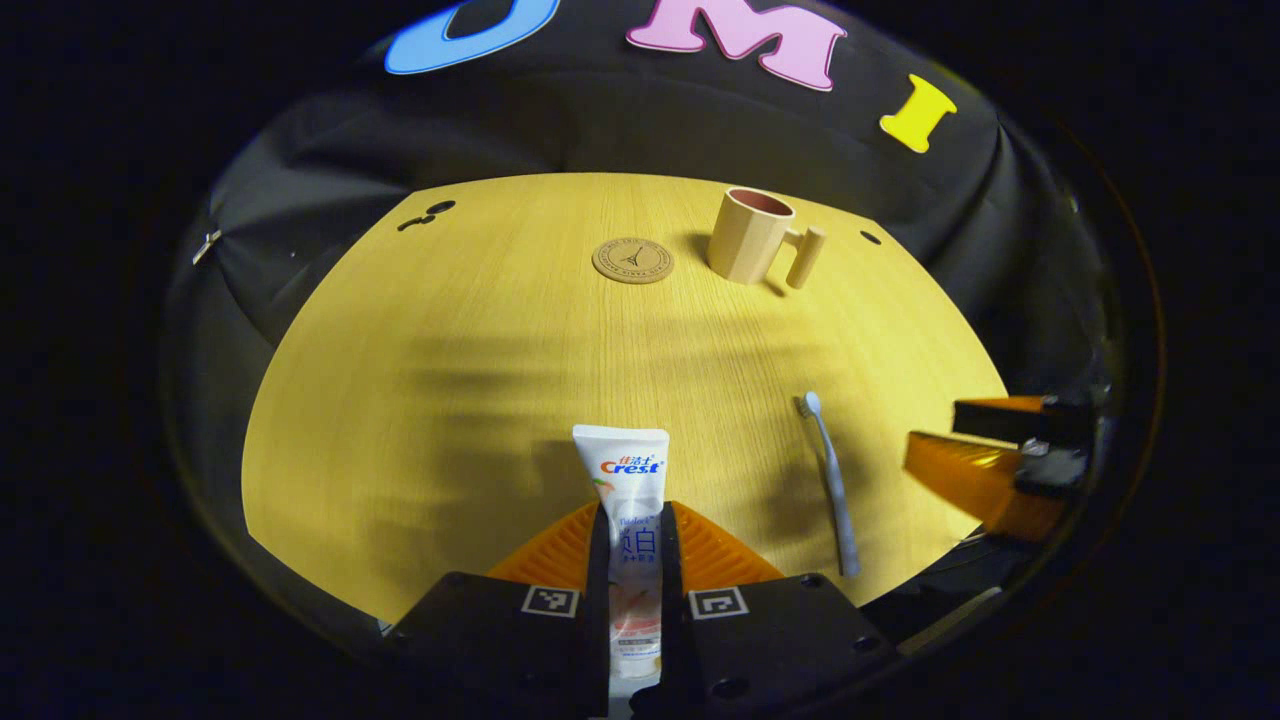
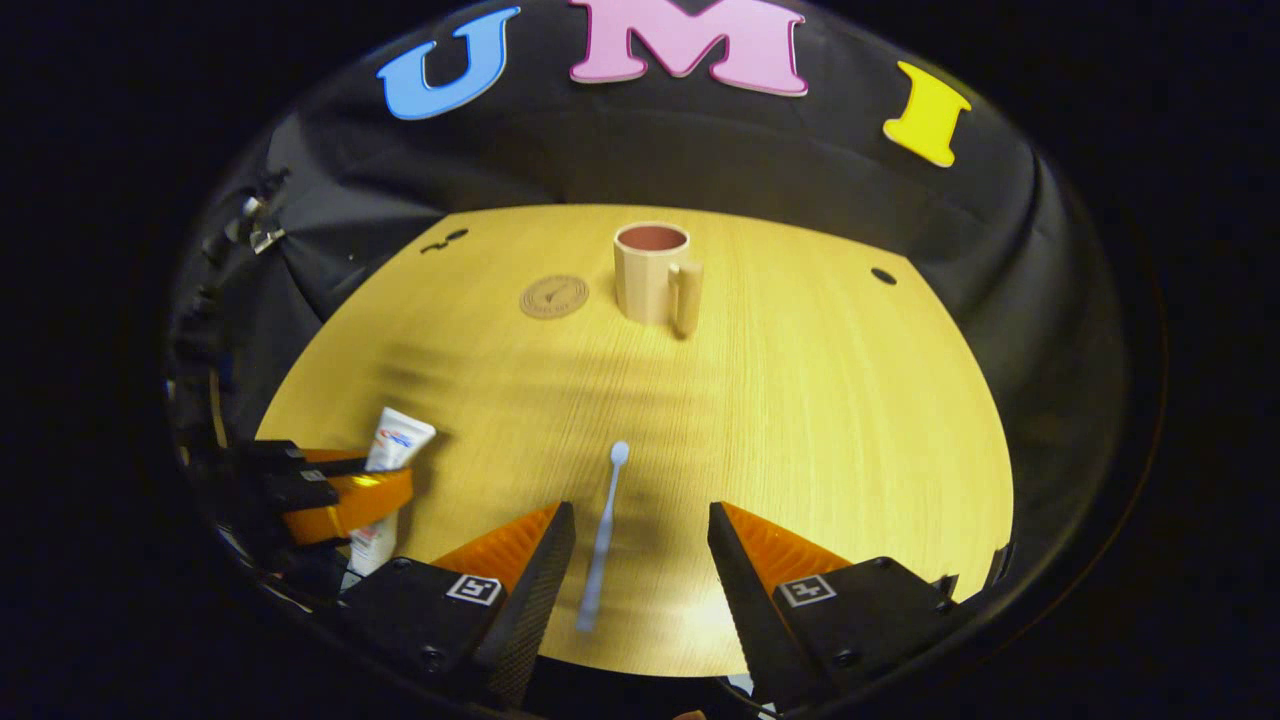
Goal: Put the toothbrush and toothpaste on the desktop into the cup, then pick up the cup and place it on the coaster on the desktop.
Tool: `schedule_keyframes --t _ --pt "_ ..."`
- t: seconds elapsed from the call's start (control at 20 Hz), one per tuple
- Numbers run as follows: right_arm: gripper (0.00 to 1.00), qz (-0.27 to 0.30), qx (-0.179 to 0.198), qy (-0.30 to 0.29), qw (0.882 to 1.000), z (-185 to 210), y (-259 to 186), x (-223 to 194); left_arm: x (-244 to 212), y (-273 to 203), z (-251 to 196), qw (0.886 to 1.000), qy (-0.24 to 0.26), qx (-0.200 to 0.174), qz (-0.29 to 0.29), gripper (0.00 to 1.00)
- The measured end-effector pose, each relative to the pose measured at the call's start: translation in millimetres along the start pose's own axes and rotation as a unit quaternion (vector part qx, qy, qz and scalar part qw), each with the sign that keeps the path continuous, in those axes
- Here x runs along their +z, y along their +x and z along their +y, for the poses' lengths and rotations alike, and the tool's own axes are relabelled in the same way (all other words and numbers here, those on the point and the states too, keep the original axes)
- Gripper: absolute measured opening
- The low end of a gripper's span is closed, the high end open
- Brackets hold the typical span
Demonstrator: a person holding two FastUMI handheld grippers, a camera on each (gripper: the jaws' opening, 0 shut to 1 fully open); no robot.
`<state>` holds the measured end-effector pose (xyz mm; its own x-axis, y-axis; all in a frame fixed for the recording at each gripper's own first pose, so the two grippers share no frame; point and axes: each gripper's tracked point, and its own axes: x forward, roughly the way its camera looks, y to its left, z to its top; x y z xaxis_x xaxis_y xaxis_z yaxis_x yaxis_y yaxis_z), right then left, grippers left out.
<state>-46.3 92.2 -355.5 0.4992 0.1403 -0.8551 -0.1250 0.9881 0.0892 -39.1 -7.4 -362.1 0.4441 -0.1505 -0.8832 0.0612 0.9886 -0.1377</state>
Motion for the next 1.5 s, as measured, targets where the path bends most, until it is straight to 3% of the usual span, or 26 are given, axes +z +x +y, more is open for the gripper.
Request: schedule_keyframes --t 0.05,0.15,0.5,0.6,0.65,0.7,1.0,1.05,1.15,1.25,1.3,1.35,1.4,1.5 --pt "0.83 0.011 0.0 -0.001 1.0 1 8 -5 -1 -6 1 1.0 -0.004 -0.003 -0.003 0.3" --pt "0.82 0.031 0.0 -0.007 1.0 4 22 -14 -4 -15 5 1.0 -0.009 -0.006 -0.006 0.25" --pt "0.75 0.073 0.002 -0.01 0.997 18 55 -21 -18 -25 21 1.0 -0.025 0.006 0.0 0.25" --pt "0.72 0.082 -0.001 -0.014 0.997 19 59 -24 -20 -26 22 1.0 -0.028 0.008 0.0 0.25" --pt "0.7 0.087 -0.003 -0.014 0.996 18 61 -26 -21 -27 23 1.0 -0.03 0.007 -0.001 0.3" --pt "0.64 0.091 -0.006 -0.011 0.996 17 62 -28 -20 -28 22 0.999 -0.033 0.006 -0.002 0.25" --pt "0.45 0.115 0.004 -0.001 0.993 19 67 -36 -24 -30 24 0.999 -0.04 0.013 0.0 0.25" --pt "0.29 0.12 0.006 0.0 0.993 20 67 -37 -25 -30 24 0.999 -0.043 0.014 0.0 0.25" --pt "0.24 0.125 0.005 0.0 0.992 18 71 -40 -27 -30 24 0.999 -0.05 0.017 0.0 0.25" --pt "0.11 0.134 0.02 0.0 0.991 24 63 -42 -28 -31 21 0.999 -0.052 0.014 -0.001 0.25" --pt "0.11 0.132 0.027 -0.005 0.991 26 61 -43 -26 -31 17 0.999 -0.051 0.009 -0.004 0.3" --pt "0.11 0.13 0.028 -0.012 0.991 25 59 -44 -25 -31 15 0.999 -0.051 0.005 -0.008 0.25" --pt "0.11 0.121 0.037 -0.011 0.992 27 57 -45 -22 -32 12 0.999 -0.053 0.0 -0.013 0.3" --pt "0.08 0.093 0.072 0.01 0.993 36 49 -36 -12 -36 3 0.997 -0.063 -0.014 -0.031 0.25"
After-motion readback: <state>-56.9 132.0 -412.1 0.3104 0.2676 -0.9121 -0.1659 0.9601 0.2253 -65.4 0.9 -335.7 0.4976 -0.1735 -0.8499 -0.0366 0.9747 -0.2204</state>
